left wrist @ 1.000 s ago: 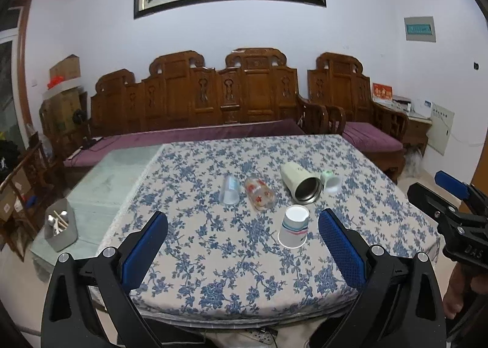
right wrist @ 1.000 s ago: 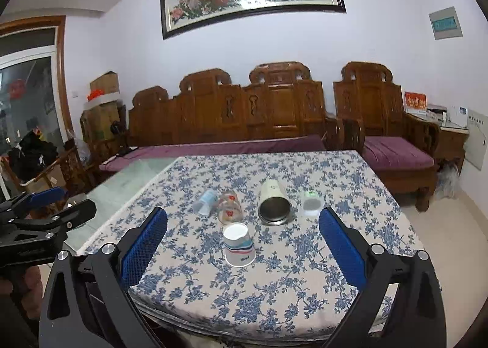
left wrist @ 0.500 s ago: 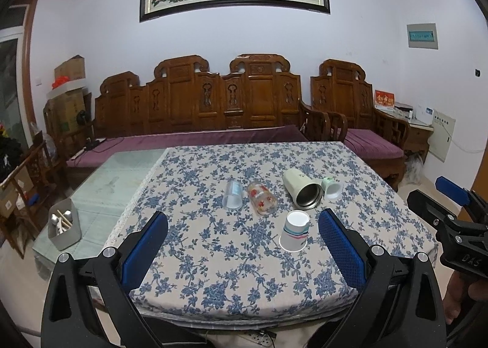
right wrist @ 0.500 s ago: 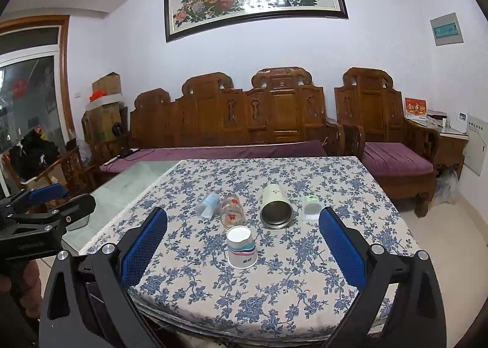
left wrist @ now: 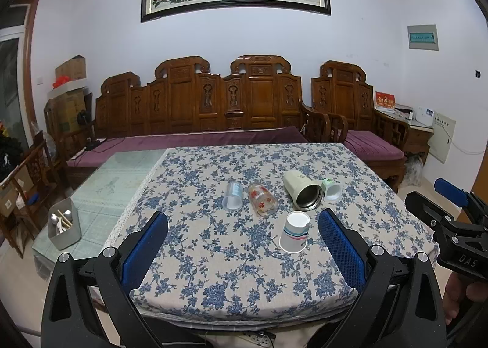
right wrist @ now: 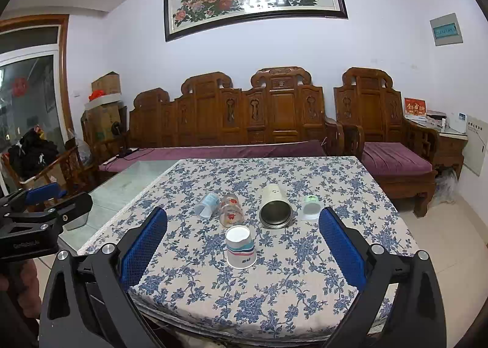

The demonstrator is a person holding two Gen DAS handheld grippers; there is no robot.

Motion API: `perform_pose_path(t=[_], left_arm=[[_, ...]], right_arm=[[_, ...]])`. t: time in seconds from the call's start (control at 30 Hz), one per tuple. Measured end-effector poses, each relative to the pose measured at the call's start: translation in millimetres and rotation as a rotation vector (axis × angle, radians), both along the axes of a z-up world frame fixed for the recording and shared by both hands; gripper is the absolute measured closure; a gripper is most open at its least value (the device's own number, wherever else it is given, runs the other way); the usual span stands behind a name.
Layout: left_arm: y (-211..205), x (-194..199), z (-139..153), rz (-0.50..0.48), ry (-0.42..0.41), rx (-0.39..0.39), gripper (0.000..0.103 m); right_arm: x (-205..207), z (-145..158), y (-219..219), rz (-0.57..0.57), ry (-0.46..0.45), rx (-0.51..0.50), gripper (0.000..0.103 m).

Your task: Flip cup upside down

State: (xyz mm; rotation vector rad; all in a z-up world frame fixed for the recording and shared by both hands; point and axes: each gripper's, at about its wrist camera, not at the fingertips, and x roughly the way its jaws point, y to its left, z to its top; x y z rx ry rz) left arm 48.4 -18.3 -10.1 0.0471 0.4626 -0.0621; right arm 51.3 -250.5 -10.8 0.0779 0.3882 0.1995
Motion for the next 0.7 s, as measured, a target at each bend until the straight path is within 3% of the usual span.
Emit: perform_pose_path(t=[0.7], left_arm=[[0.1,0.2,0.4,0.003,-0.001,0.003,0.008]], right_arm=[[-1.0,-0.2,1.8,0.002,-0.007,0.003,0.003]])
